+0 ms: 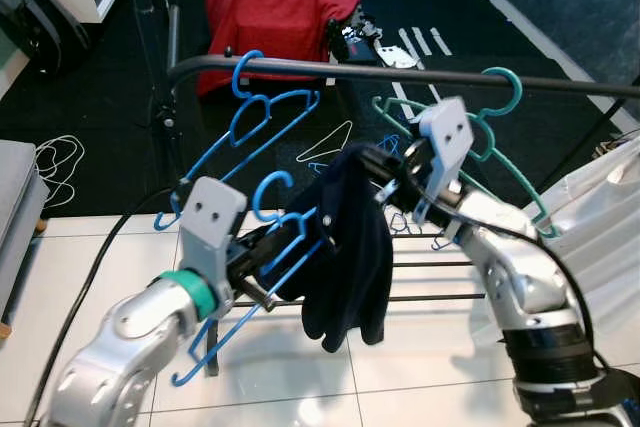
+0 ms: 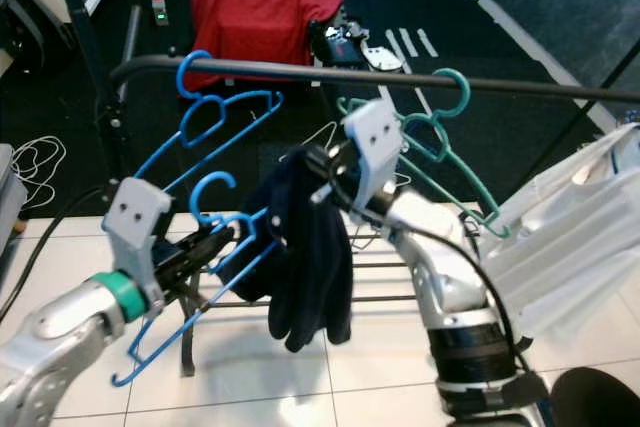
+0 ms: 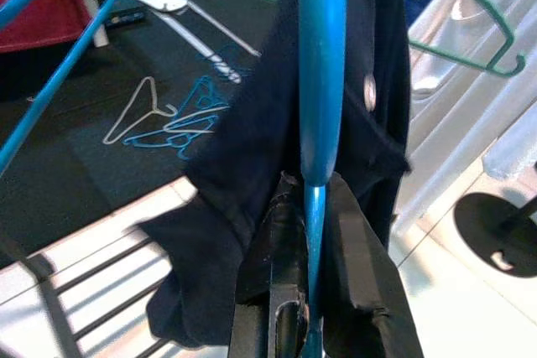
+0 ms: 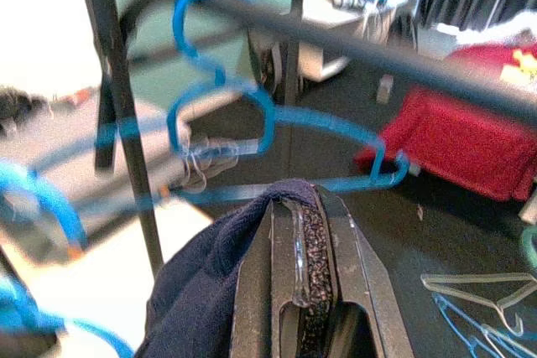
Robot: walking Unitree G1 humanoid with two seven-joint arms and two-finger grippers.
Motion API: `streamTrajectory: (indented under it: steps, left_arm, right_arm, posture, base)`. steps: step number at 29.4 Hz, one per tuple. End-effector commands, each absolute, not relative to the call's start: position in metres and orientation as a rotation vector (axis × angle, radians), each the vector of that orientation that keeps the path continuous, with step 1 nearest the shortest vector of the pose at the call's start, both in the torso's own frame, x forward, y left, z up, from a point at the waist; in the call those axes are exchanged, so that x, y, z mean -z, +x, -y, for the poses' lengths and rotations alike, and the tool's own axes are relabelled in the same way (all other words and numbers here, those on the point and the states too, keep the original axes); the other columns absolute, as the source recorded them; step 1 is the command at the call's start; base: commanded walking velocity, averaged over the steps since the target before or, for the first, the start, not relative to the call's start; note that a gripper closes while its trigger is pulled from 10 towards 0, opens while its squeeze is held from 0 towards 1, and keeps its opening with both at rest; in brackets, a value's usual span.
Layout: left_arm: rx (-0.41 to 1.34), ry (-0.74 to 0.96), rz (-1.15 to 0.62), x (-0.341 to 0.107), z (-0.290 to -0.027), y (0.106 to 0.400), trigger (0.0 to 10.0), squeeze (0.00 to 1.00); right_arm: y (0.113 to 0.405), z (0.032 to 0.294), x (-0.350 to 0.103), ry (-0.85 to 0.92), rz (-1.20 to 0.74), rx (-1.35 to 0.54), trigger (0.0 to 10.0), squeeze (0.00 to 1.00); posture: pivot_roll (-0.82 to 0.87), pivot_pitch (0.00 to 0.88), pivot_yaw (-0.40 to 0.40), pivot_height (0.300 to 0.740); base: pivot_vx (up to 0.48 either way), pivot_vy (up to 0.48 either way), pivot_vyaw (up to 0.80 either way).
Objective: Hang hanger
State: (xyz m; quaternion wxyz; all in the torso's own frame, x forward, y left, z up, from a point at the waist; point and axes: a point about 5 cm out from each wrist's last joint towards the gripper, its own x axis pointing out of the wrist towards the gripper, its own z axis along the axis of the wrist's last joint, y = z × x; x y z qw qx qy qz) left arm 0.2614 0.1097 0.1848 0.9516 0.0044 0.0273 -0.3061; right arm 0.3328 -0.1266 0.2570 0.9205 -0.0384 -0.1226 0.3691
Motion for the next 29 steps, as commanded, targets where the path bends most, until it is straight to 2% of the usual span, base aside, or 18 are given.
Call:
streamTrajectory:
  steps: [1, 3, 5, 7, 12, 16, 21, 24, 29]
  left_arm:
    - [0.674, 0.014, -0.076, -0.178, -0.102, 0.260, 10.0, 0.00]
    - [0.674, 0.014, -0.076, -0.178, -0.102, 0.260, 10.0, 0.00]
    - [0.783, 0.021, -0.101, -0.177, -0.102, 0.254, 10.0, 0.00]
    - [0.783, 0.021, -0.101, -0.177, -0.102, 0.254, 10.0, 0.00]
    - [0.938, -0.034, -0.169, -0.181, -0.121, 0.238, 10.0, 0.00]
    - [1.036, -0.101, -0.195, -0.185, -0.122, 0.226, 10.0, 0.00]
    - [1.113, -0.171, -0.192, -0.191, -0.116, 0.217, 10.0, 0.00]
    - [1.178, -0.197, -0.188, -0.193, -0.109, 0.210, 10.0, 0.00]
    - [1.200, -0.217, -0.183, -0.194, -0.107, 0.208, 10.0, 0.00]
  right_arm:
    - [0.331, 0.126, -0.280, -0.021, 0.347, -0.768, 10.0, 0.00]
    - [0.331, 0.126, -0.280, -0.021, 0.347, -0.768, 10.0, 0.00]
    - [0.340, 0.137, -0.287, -0.006, 0.374, -0.702, 10.0, 0.00]
    - [0.340, 0.137, -0.287, -0.006, 0.374, -0.702, 10.0, 0.00]
    - [0.349, 0.162, -0.268, -0.139, 0.304, -0.618, 10.0, 0.00]
    - [0.351, 0.170, -0.258, -0.213, 0.261, -0.596, 10.0, 0.00]
    - [0.351, 0.168, -0.250, -0.257, 0.232, -0.611, 10.0, 0.00]
    - [0.350, 0.158, -0.243, -0.296, 0.203, -0.677, 10.0, 0.00]
    - [0.350, 0.152, -0.242, -0.305, 0.204, -0.703, 10.0, 0.00]
  posture:
    - [-0.01, 0.062, 0.006, 0.740]
    - [-0.01, 0.062, 0.006, 0.740]
    - [-0.01, 0.064, 0.007, 0.740]
    - [-0.01, 0.064, 0.007, 0.740]
    - [0.00, 0.072, 0.004, 0.740]
    - [-0.01, 0.073, 0.006, 0.740]
    - [-0.01, 0.072, 0.006, 0.740]
    - [-0.01, 0.073, 0.003, 0.740]
    - [-0.01, 0.073, 0.005, 0.740]
  base:
    - [0.000, 0.000, 0.00]
    - [0.000, 0.000, 0.00]
    - [0.000, 0.000, 0.00]
    - [0.000, 0.000, 0.00]
    - [0.000, 0.000, 0.00]
    - [0.000, 0.000, 0.00]
    - [0.000, 0.000, 0.00]
    - [0.000, 0.000, 0.00]
    - [0.000, 0.000, 0.00]
